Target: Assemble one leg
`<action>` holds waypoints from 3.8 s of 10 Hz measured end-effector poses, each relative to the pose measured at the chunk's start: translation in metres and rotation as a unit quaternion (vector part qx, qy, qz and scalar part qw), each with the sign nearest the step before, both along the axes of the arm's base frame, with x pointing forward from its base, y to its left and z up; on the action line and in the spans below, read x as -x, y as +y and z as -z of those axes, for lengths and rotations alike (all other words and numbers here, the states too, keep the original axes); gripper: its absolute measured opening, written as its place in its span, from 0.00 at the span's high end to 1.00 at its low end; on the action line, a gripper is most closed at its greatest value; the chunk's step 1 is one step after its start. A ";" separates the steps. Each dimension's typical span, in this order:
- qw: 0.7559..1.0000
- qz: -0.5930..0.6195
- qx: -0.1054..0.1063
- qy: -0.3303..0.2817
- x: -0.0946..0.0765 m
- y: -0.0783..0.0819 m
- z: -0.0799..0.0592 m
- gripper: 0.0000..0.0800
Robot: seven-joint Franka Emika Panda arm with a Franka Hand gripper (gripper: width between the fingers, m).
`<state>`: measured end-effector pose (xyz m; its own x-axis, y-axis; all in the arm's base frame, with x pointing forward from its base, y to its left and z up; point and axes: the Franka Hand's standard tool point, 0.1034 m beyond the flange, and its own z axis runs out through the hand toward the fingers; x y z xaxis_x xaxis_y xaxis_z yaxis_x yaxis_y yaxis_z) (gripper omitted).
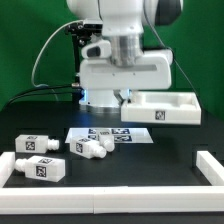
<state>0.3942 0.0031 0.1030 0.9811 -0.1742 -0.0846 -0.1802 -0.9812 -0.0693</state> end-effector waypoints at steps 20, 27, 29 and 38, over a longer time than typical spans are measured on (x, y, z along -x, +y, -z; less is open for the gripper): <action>0.996 -0.061 0.026 0.059 -0.122 -0.039 0.028 0.93; 0.996 -0.066 0.043 0.053 -0.150 -0.040 0.053 0.93; 0.996 -0.065 0.046 0.044 -0.164 -0.032 0.054 0.93; 0.996 -0.060 0.062 0.030 -0.185 -0.023 0.083 0.93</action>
Offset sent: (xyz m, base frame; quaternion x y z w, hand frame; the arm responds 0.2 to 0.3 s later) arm 0.0000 0.0000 0.0000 0.0000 0.0000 0.0000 1.0000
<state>0.5795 -0.0202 0.0204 0.9893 -0.0688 -0.1288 -0.0614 -0.9963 0.0602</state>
